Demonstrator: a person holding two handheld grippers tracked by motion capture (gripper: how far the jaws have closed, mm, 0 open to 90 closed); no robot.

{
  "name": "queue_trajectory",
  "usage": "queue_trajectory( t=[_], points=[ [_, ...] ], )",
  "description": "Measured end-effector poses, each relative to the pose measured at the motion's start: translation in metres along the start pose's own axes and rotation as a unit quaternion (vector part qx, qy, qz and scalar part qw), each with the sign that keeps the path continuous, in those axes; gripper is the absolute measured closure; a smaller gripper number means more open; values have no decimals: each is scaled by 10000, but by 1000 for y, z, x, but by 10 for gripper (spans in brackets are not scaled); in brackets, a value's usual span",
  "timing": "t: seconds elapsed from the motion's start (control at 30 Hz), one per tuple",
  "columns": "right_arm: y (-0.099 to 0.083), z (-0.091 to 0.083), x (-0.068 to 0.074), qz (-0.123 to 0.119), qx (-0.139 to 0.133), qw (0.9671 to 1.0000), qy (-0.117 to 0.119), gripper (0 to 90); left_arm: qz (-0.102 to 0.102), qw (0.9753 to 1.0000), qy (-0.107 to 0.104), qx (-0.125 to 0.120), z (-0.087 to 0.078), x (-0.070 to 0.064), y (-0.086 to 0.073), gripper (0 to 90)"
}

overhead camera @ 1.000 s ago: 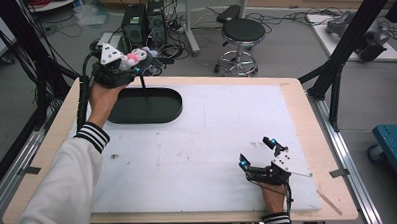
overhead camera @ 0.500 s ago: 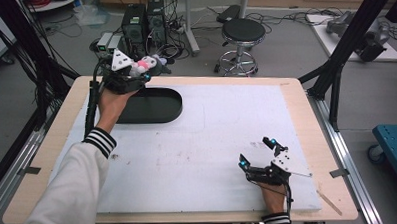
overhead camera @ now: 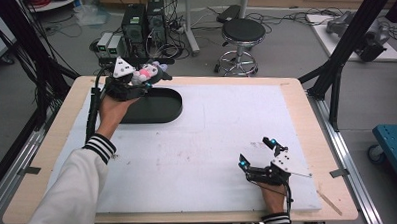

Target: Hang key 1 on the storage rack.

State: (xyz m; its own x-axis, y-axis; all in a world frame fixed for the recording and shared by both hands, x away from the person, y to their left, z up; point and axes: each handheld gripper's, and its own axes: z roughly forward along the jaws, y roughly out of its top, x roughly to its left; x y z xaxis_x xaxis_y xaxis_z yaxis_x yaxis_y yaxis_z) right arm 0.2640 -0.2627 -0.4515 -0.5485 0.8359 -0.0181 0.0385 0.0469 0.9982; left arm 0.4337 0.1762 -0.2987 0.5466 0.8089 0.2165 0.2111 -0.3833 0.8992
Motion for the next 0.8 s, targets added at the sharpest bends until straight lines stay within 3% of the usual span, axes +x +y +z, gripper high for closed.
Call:
queue_trajectory(
  t=[0.17,0.47,0.8],
  points=[
    [0,0,0,-1,6,10000,-6,6,-28,9999,-64,114,3,-1,-4,532],
    [0,0,0,-21,4,10000,-10,6,-294,9992,-175,225,8,0,-28,534],
    [0,0,0,6,8,10000,-10,6,-369,9981,-211,438,18,6,-38,532]
  ],
)
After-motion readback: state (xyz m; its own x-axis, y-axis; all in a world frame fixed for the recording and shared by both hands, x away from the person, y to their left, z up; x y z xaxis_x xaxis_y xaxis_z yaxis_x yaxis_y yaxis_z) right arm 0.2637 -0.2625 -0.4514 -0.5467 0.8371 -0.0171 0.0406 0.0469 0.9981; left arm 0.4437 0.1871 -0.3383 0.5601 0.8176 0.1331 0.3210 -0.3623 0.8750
